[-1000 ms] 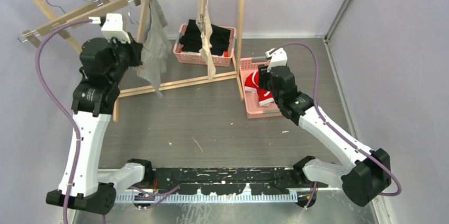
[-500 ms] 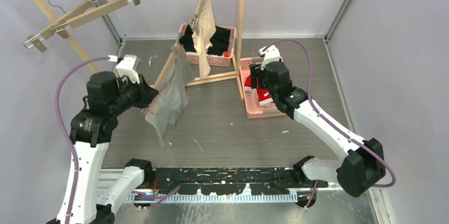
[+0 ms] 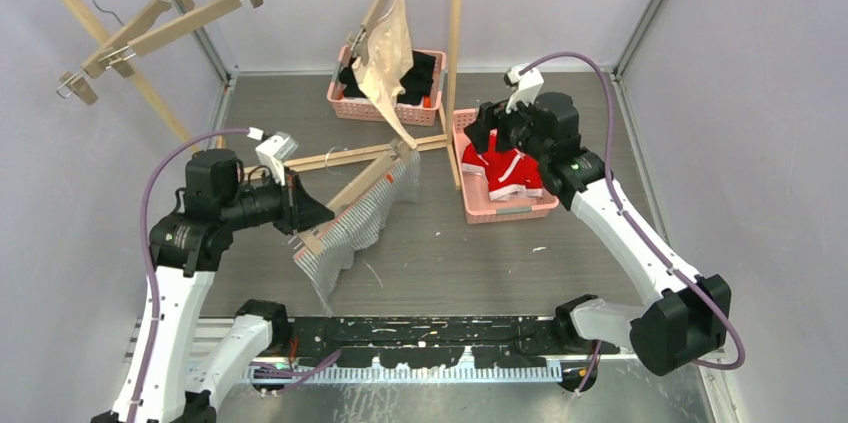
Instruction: Remove the underwear clipped to the hanger
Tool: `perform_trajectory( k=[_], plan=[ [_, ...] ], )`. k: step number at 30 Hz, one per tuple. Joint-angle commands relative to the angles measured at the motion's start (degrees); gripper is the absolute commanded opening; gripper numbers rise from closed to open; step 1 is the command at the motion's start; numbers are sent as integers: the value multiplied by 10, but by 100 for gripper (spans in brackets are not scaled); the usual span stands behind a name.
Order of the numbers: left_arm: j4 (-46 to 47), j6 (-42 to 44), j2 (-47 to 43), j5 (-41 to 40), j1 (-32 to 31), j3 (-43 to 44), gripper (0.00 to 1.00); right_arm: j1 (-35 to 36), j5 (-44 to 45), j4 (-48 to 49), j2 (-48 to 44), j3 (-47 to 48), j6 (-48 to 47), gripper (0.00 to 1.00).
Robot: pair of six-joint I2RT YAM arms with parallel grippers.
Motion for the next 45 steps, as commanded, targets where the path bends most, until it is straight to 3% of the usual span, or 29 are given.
perform_trajectory(
  k=[1,9,14,21,26,33,39,45],
  plan=[
    [49,26,5,131,-8,-13,0,-3,-136,23,-35,41,17,76],
    [143,22,-10,174,-15,-49,0,-4,-251,69,-37,37,54,76],
    [215,61,11,278,-15,-63,0,-4,-342,102,-39,35,69,76],
    [176,91,101,236,-14,-21,0,-7,-368,115,-52,32,70,76],
    [180,90,79,208,-15,-31,0,-17,-288,129,-74,30,76,73],
    [160,103,68,173,-14,-32,0,-61,-351,172,-76,42,123,74],
    [184,91,62,195,-14,-41,0,-95,-501,341,-40,0,260,76],
    [189,81,58,219,-14,-39,0,-98,-551,456,-2,-18,329,75]
  ],
)
